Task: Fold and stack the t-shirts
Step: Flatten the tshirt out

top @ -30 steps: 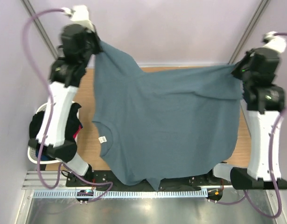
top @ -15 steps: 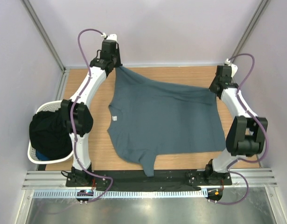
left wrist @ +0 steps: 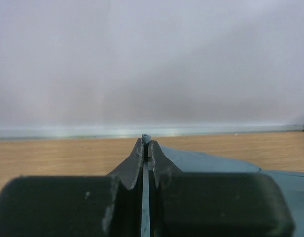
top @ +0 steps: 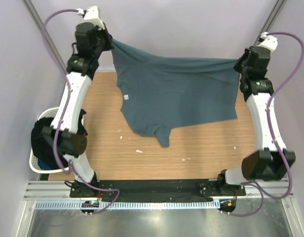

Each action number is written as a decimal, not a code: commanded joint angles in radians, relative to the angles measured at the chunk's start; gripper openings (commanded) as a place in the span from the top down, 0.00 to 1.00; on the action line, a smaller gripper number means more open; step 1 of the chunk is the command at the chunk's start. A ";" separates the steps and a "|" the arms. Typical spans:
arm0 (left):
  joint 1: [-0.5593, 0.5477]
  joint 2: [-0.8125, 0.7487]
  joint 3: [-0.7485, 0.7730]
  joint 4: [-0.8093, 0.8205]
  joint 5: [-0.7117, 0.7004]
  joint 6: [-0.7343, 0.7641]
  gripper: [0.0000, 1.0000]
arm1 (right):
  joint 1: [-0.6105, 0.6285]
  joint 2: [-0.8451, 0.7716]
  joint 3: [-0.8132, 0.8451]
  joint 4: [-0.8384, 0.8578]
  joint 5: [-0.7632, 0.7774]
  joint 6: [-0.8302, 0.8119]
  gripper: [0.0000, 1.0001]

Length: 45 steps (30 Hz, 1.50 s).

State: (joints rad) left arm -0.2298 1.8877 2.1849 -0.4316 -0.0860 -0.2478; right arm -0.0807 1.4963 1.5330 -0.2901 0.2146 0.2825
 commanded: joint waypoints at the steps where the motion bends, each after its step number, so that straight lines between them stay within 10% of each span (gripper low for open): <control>1: -0.002 -0.249 -0.057 0.079 0.034 0.036 1.00 | -0.005 -0.192 0.041 -0.007 0.003 -0.045 0.99; 10: -0.005 -0.709 -0.203 0.008 0.080 0.119 1.00 | -0.005 -0.545 0.070 -0.187 0.002 -0.101 0.99; 20: 0.001 -0.943 0.002 -0.104 0.163 0.058 1.00 | 0.015 -0.812 0.229 -0.277 -0.026 -0.121 0.99; 34: -0.060 -0.678 0.280 -0.213 -0.184 0.142 1.00 | 0.018 -0.538 0.543 -0.362 -0.006 -0.183 0.99; 45: -0.060 -0.690 -0.466 0.046 -0.104 0.125 1.00 | 0.016 -0.525 -0.083 -0.134 0.075 -0.209 0.99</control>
State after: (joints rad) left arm -0.2890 1.2545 1.8359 -0.5095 -0.1883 -0.1440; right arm -0.0647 1.0054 1.5990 -0.5198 0.2283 0.0994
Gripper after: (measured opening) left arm 0.010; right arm 0.047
